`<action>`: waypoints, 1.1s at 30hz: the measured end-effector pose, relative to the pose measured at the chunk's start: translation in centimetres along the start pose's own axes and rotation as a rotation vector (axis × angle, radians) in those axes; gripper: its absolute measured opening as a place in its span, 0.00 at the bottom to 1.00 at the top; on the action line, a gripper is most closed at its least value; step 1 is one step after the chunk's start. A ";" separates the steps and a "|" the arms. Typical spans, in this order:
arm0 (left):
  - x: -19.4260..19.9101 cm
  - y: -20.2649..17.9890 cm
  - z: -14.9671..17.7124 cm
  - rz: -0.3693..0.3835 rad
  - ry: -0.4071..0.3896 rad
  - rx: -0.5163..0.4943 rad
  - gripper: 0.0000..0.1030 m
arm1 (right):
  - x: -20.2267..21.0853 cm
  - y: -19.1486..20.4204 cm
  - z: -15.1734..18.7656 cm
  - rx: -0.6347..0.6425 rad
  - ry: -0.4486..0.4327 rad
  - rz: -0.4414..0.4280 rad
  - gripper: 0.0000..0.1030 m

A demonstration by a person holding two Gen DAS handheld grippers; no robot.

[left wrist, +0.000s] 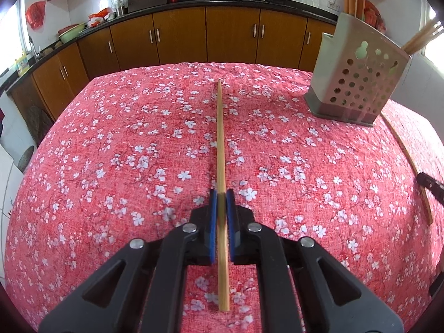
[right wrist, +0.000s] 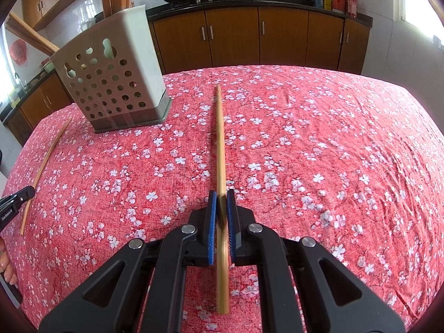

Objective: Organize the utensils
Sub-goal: 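Raise the left tool's chopstick toward the holder while the right tool lifts its own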

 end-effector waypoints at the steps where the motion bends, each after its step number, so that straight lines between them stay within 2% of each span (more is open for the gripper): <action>1: 0.3 -0.1 0.0 0.003 -0.002 -0.004 0.08 | 0.4 0.0 0.0 -0.001 -0.016 -0.002 0.08; 10: 5.6 0.2 -1.2 -0.002 -0.127 0.014 0.08 | 5.2 -0.3 -1.3 -0.012 -0.136 -0.062 0.08; 18: 11.7 1.9 -4.7 0.008 -0.295 0.051 0.08 | 9.4 0.1 -4.1 -0.033 -0.272 -0.124 0.08; 23: 14.0 2.5 -6.5 0.023 -0.356 0.048 0.07 | 11.2 0.9 -5.3 -0.030 -0.325 -0.151 0.07; 28: 15.1 2.6 -7.7 0.024 -0.388 0.032 0.07 | 11.9 2.0 -5.7 -0.013 -0.338 -0.154 0.04; 33: 15.1 2.4 -7.6 0.029 -0.389 0.038 0.07 | 9.6 0.9 -4.5 -0.016 -0.223 -0.139 0.07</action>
Point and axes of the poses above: each gripper's, at about its wrist camera, not at the fingertips, and x roughly against the way its jaws point, y to its left, z to its underside, the point moved 2 cm from there along -x, roughly the way its jaws point, and after that the axes turned 15 degrees about -x, right-handed, at the moved point
